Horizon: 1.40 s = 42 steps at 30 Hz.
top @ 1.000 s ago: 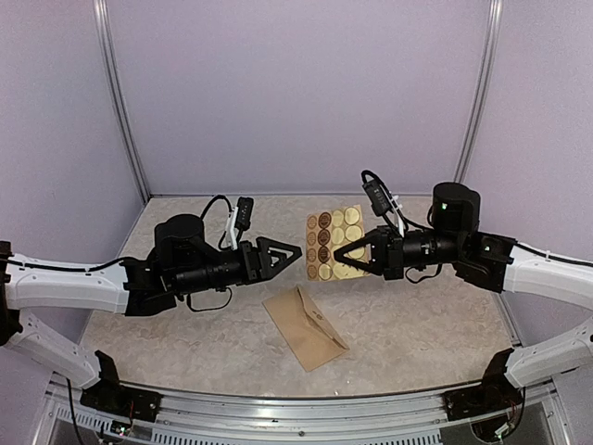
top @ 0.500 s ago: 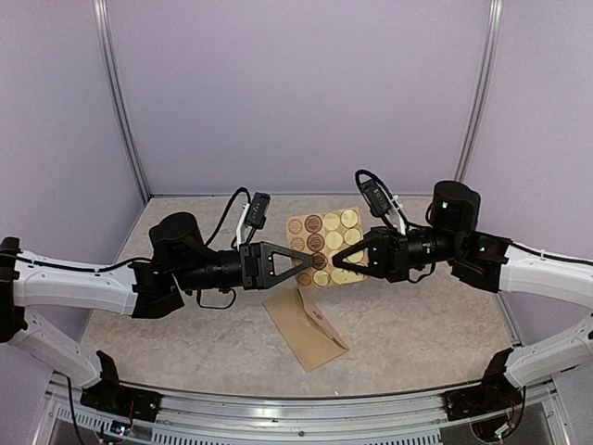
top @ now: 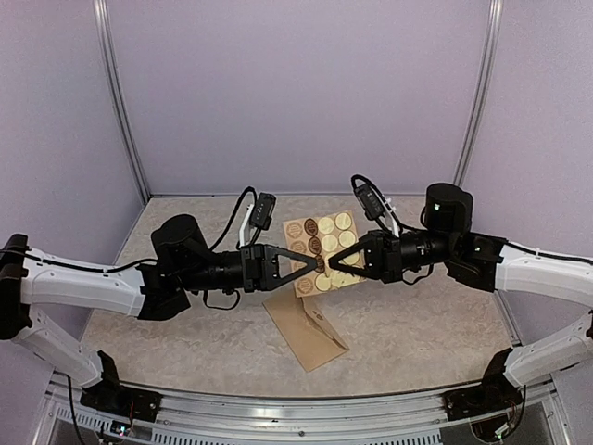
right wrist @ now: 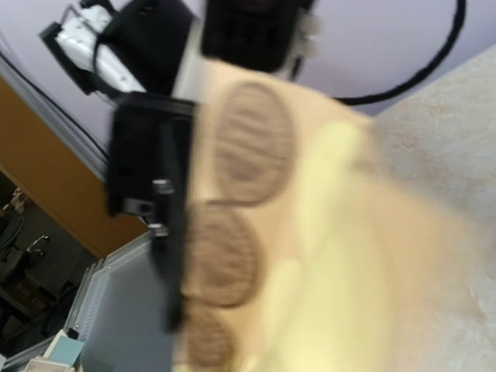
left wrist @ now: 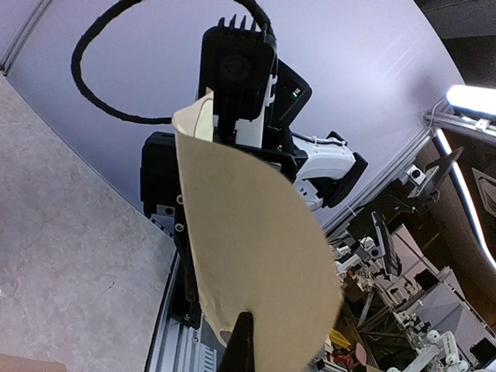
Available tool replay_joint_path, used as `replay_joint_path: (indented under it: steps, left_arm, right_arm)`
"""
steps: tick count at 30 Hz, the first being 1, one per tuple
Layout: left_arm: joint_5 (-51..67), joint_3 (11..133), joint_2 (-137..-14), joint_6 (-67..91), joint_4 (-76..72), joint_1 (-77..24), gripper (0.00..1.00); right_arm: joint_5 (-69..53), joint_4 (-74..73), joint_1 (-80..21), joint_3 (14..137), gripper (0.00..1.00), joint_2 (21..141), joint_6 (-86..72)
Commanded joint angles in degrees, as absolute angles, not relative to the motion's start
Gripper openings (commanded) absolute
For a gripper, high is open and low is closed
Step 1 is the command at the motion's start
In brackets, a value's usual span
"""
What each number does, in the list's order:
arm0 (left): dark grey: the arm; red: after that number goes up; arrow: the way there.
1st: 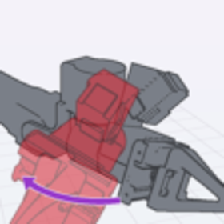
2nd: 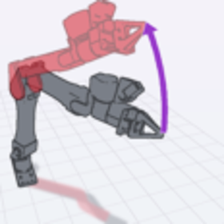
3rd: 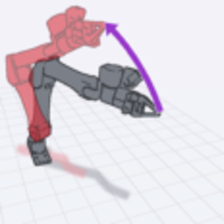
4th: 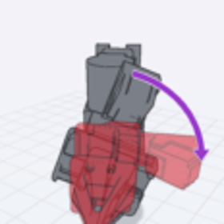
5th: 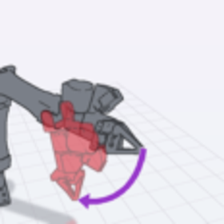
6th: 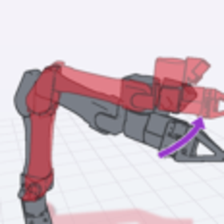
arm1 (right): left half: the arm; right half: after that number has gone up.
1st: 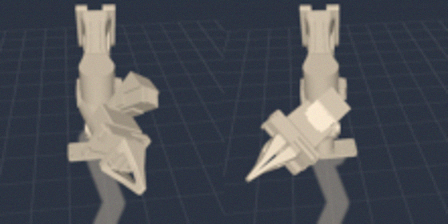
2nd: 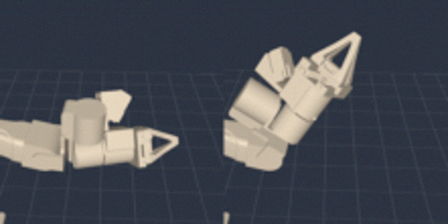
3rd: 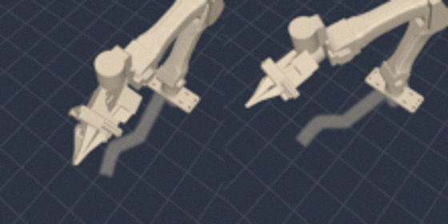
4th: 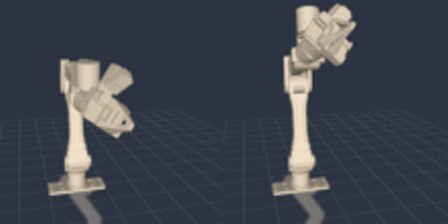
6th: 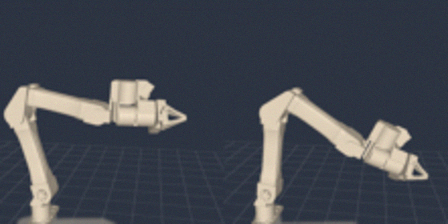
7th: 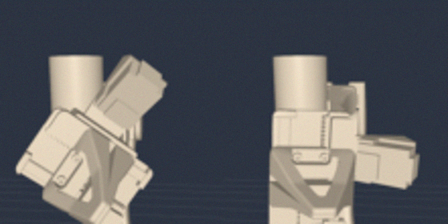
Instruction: Place the letter into the envelope and seal it
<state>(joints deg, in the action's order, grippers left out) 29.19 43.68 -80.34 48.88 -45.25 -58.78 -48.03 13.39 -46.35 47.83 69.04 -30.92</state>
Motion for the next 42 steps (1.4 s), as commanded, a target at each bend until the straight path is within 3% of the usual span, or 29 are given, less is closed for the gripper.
replay_joint_path:
  steps: [1,17,23,33,38,42]
  left_arm:
    - [33.3,45.2,-82.0,49.7,-52.7,-59.9,0.00]
    - [36.9,44.4,-81.5,49.0,-57.8,-61.3,0.00]
    - [35.0,43.3,-79.1,47.2,-55.2,-61.3,0.00]
    - [34.2,43.3,-77.7,45.9,-53.3,-61.4,0.00]
    - [34.0,44.0,-77.7,45.4,-52.4,-61.5,0.00]
    - [34.2,44.7,-77.9,44.8,-51.6,-61.9,0.00]
  right_arm:
    - [-46.3,11.8,-46.9,49.1,0.00,70.8,-30.4]
    - [-45.8,15.2,-46.6,46.7,0.00,70.2,-31.6]
    - [-45.8,15.9,-45.7,45.2,0.28,67.3,-32.6]
    - [-56.4,30.0,-46.4,42.1,0.76,62.6,-39.0]
    - [-55.1,30.4,-47.7,43.3,0.83,62.8,-39.3]
    - [-54.4,31.2,-48.6,44.2,0.77,64.3,-39.6]
